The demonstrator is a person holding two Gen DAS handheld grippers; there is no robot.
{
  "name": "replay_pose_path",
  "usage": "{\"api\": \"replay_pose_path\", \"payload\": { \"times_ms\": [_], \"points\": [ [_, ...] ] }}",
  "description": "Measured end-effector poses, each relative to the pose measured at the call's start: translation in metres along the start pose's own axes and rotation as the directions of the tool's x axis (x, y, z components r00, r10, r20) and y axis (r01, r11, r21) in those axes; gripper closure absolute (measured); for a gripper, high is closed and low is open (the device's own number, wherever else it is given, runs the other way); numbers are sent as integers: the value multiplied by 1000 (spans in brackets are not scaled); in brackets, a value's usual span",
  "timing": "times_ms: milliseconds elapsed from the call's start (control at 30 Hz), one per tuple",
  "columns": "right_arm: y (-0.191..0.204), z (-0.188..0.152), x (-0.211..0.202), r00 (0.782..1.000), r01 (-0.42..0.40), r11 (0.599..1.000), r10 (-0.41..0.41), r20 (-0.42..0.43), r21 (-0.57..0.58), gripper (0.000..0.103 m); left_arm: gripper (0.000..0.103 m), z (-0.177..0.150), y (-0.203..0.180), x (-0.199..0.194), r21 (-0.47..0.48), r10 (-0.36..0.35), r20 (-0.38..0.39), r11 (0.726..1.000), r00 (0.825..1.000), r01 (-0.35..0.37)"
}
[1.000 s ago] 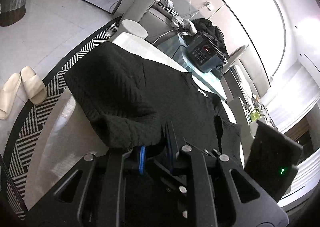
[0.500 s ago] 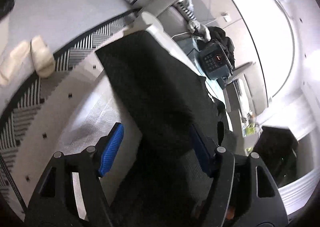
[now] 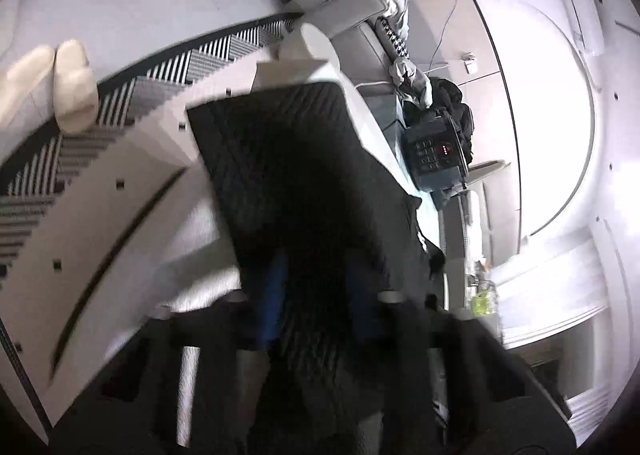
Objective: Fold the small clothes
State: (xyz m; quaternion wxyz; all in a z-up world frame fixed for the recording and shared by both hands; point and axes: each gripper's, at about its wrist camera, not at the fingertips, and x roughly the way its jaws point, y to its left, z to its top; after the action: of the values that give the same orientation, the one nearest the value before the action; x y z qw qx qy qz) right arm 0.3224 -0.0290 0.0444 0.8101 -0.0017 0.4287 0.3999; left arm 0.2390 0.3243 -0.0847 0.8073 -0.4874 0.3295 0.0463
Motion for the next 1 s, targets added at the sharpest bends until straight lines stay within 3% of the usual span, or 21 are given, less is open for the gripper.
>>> {"api": "replay_pose_path", "payload": {
  "times_ms": [100,167,333,400,467,700,867,1000],
  "points": [
    [-3,-5,7,1000,4,1000,-4,-28,11,97,101,6,-19,1,84,2,17,996,1000,-3],
    [-6,-8,11,999,5,1000,-4,-41,22,97,100,7,-28,0,111,12,11,994,1000,-13],
    [-15,-7,8,999,-31,997,33,-21,74,97,96,-7,-18,-20,88,61,-12,994,998,-60],
    [-17,-6,4,999,-52,994,53,-3,97,97,62,-19,-13,-30,75,61,-30,995,998,-58],
    [-19,-3,0,997,-73,990,71,19,117,97,47,-28,-5,-39,28,30,-58,999,998,-28],
    [-16,2,-10,994,-101,983,92,64,152,97,45,-44,18,-30,-90,-82,-168,994,982,68],
    [-13,2,-12,993,-104,983,95,63,148,97,45,-40,21,-9,-160,-179,-160,975,971,154],
    [-14,-1,-10,994,-101,983,94,55,151,97,45,-30,23,4,-200,-212,-127,962,969,184]
  ]
}}
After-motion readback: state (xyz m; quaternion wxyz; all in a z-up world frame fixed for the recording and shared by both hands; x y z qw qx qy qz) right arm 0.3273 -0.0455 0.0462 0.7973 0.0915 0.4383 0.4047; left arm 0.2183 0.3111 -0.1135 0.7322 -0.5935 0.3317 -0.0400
